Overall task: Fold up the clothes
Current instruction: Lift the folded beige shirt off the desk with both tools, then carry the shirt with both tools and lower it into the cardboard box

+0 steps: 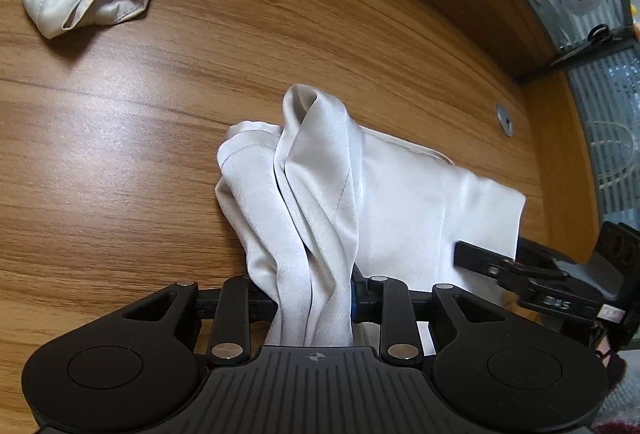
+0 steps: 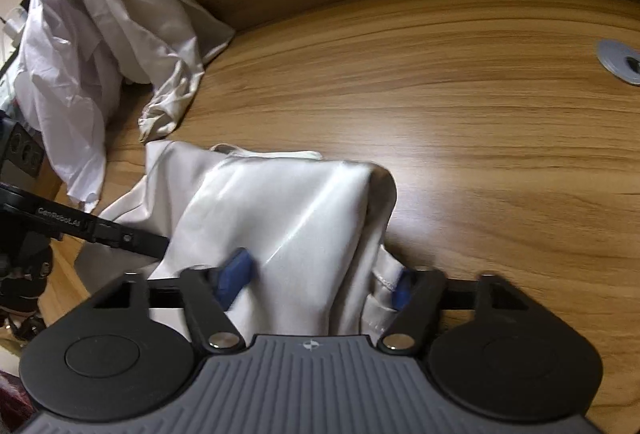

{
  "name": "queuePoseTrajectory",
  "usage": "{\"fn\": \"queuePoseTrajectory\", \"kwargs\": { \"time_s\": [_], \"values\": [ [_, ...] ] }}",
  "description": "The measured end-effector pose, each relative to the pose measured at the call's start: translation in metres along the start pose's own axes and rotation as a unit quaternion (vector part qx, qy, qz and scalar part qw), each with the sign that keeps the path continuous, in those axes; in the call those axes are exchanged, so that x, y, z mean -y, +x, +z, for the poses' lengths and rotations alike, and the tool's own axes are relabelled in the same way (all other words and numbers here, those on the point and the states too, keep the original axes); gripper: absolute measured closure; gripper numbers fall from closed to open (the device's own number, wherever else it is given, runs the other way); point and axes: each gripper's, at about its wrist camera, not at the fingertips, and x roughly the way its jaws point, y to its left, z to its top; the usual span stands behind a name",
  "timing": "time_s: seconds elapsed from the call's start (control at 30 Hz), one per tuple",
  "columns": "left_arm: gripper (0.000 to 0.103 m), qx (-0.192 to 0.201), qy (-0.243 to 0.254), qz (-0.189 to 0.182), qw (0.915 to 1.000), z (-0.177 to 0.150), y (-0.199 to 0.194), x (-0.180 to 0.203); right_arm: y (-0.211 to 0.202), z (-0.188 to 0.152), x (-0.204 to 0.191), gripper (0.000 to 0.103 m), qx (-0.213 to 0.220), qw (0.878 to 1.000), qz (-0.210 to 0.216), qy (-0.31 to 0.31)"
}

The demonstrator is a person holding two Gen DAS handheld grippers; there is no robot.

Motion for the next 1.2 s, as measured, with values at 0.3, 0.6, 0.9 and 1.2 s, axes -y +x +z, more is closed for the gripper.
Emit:
{"fn": "queuePoseTrajectory", "kwargs": {
  "time_s": [0.3, 0.6, 0.9, 1.2],
  "values": [
    [0.081, 0.021, 0.094, -0.008, 0.9954, -0.001, -0.021, 0.047, -0.029, -0.009, -0.016, 0.083, 0.028, 0.998, 0.0, 0.051],
    [0.081, 0.024, 0.226, -0.047, 0.9727, -0.008, -0.039, 0.134, -0.129, -0.044, -0.033, 0.084, 0.116, 0.984, -0.06, 0.121],
    [0.081, -0.04, 0.361, -0.129, 0.9226, -0.04, -0.028, 0.249, -0.252, -0.121, -0.043, 0.084, 0.207, 0.936, -0.159, 0.236],
    [0.081, -0.094, 0.521, -0.218, 0.8202, -0.13, -0.003, 0.385, -0.381, -0.231, -0.053, 0.084, 0.273, 0.86, -0.276, 0.332]
  ]
}}
